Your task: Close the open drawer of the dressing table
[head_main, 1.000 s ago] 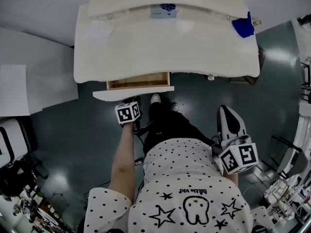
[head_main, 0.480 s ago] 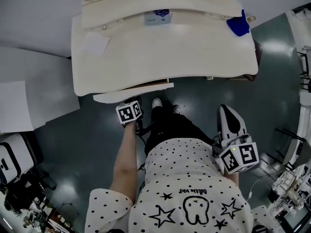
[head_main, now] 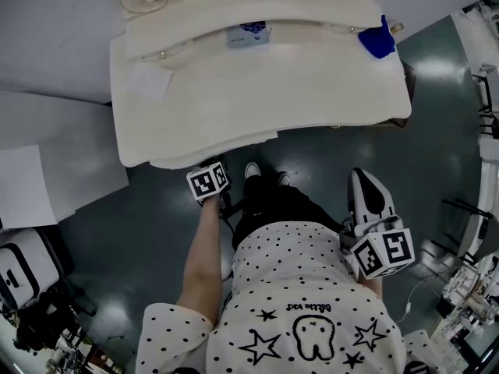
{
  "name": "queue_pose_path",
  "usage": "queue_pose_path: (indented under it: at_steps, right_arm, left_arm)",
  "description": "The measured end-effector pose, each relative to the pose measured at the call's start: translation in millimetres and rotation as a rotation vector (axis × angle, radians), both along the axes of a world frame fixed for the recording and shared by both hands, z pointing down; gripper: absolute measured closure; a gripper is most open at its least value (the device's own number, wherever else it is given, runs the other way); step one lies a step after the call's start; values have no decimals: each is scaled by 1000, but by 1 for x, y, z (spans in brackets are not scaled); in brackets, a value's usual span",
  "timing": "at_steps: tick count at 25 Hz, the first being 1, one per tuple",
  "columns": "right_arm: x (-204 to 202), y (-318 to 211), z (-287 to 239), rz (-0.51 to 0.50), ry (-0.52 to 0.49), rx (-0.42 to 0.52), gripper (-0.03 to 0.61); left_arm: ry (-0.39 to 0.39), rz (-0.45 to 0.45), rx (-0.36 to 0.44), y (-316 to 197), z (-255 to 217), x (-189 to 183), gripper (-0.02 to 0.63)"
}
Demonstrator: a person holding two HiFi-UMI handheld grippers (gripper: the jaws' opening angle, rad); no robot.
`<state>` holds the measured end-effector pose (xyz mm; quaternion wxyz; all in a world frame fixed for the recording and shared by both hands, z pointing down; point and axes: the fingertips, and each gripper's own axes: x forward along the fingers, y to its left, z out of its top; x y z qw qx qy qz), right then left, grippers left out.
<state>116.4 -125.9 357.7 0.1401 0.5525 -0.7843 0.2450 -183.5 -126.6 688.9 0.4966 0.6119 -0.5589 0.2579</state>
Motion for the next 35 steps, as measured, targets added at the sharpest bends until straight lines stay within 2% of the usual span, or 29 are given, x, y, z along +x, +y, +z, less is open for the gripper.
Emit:
queue_pose_path:
  at_steps: [23, 35]
  right_arm:
    - [0, -9, -2, 18, 13, -2, 569]
    - [0, -11, -2, 25, 9, 0, 569]
  left_arm:
    - [-25, -5, 28, -35, -2, -6, 462]
    - [-16, -5, 10, -38, -2, -6, 462]
